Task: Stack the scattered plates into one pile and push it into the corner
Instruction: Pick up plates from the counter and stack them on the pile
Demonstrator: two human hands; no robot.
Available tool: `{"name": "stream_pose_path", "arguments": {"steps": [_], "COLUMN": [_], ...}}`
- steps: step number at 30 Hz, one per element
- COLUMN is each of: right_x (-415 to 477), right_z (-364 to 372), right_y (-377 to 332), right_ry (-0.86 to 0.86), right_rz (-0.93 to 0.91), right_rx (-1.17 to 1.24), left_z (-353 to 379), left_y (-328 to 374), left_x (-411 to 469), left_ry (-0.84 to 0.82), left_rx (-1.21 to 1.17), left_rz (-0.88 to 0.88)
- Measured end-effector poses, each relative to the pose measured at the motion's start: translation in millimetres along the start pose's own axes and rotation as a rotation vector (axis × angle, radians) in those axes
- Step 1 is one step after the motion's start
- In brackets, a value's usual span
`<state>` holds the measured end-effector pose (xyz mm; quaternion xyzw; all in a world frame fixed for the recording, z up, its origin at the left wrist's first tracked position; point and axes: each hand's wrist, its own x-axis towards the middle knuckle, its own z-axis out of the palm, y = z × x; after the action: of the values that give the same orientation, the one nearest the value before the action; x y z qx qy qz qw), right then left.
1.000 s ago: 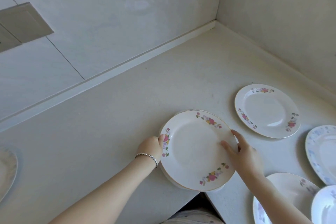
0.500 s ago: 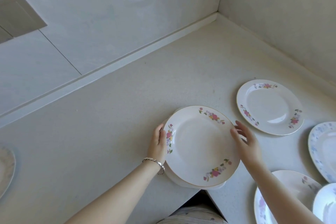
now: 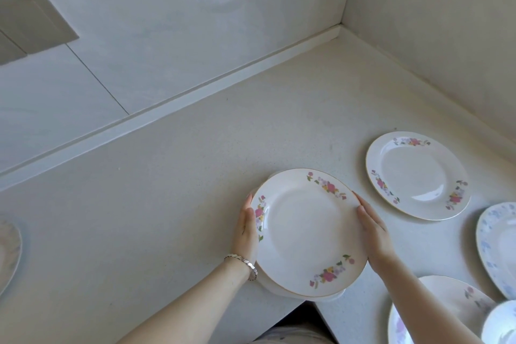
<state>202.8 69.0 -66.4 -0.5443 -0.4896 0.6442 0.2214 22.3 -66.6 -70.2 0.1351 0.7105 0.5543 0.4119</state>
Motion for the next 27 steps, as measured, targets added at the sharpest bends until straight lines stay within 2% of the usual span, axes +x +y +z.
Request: {"name": "stream_pose_path", "arguments": {"steps": [3, 6, 8, 10, 12, 17, 22, 25, 27], "right_x": [2, 2, -3, -13, -22, -39, -65, -91, -99], "right_z": [1, 6, 18, 40, 69, 164, 274, 344, 355], "right_y": [-7, -20, -34, -51, -64, -84, -84, -76, -75], "right_ry": [0.021, 0.058, 0.112, 0.083, -0.06, -0.428, -0.731, -0.849, -0.877], "right_rz": [-0.017, -0.103, -0.175, -0.328, -0.399, -0.429, -0.54, -0.61, -0.615], "right_rx": [-0.144, -0.576, -0.864, -0.967, -1.016, -1.104, -1.305, -1.38, -1.407], "left_z": [-9, -28, -43, -61, -87, -190, -302, -368, -382], "left_y": [3, 8, 13, 15, 18, 4, -19, -35, -38], "left_x": [1, 6, 6, 5, 3, -12, -49, -66, -66], "left_ry": [-0.09, -0.149, -0.052, 0.13, 0.259, 0.475, 0.688, 0.795, 0.843], "left_rx": [0.098, 0.172, 0.182, 0.149, -0.014, -0.38, -0.602, -0.758, -0.83], "left_rz": [-0.006, -0.034, -0.059, -0.127, -0.226, -0.477, -0.519, -0.506, -0.495]}}
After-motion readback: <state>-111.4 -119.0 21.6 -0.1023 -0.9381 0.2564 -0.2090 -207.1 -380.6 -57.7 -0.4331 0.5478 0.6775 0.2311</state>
